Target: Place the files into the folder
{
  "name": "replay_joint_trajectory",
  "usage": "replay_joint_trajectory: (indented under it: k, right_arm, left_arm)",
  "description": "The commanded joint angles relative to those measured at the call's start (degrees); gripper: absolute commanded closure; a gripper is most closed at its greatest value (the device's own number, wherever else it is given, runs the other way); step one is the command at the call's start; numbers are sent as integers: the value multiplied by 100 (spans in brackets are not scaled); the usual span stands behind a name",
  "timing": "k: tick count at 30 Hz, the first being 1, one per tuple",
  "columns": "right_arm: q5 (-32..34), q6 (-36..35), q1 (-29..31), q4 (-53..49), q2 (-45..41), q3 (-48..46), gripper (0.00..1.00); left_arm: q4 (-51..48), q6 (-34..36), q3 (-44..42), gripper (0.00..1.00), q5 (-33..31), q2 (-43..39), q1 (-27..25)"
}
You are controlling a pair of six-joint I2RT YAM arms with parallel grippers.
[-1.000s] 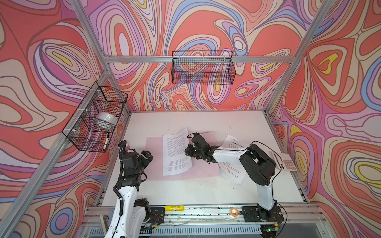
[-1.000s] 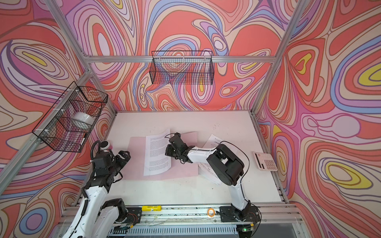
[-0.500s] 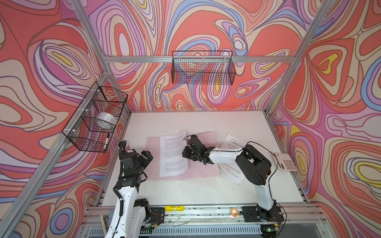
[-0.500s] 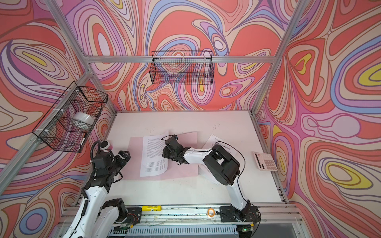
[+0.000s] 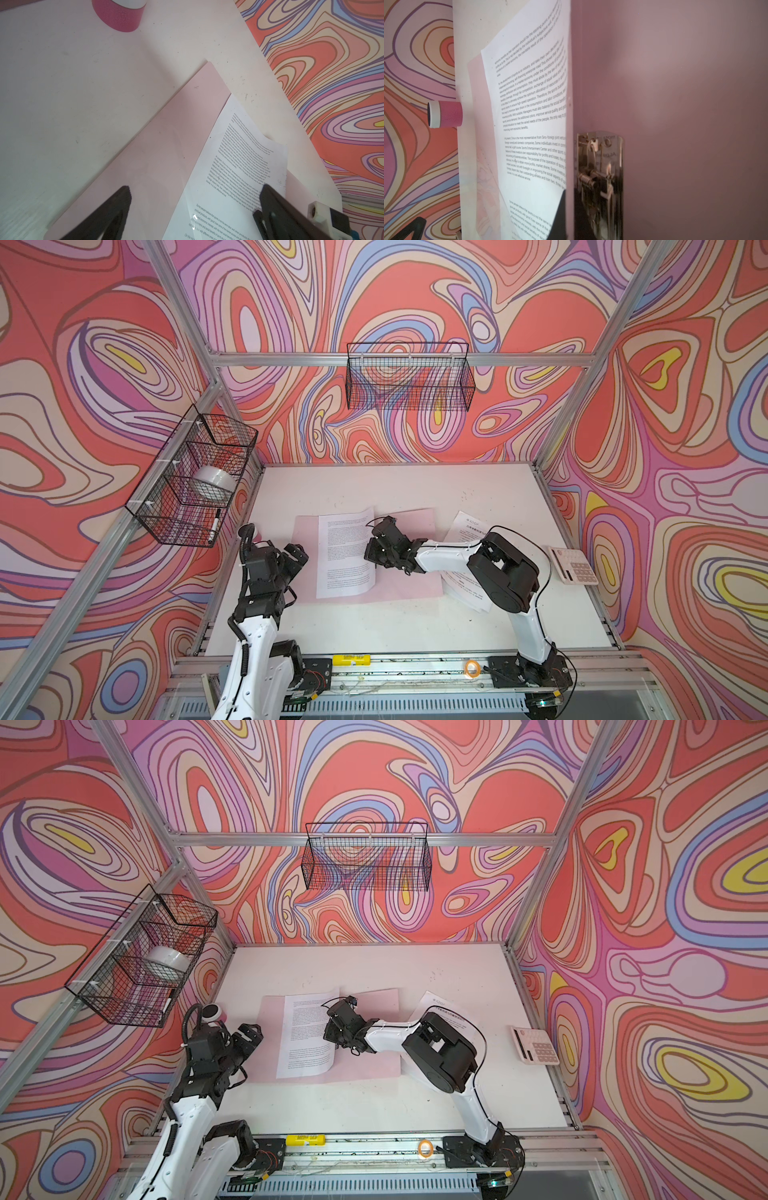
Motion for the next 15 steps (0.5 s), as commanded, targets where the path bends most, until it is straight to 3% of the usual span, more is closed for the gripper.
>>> replay_joint_trajectory:
  k: [1,15]
  right_arm:
    - [264,251,84,24,43,-23,100]
    - [310,331,231,-122,314,476,100]
  left_arm:
    - [15,-64,-54,3,41,-76,43]
    - [53,-73,-94,3,84,-100,37]
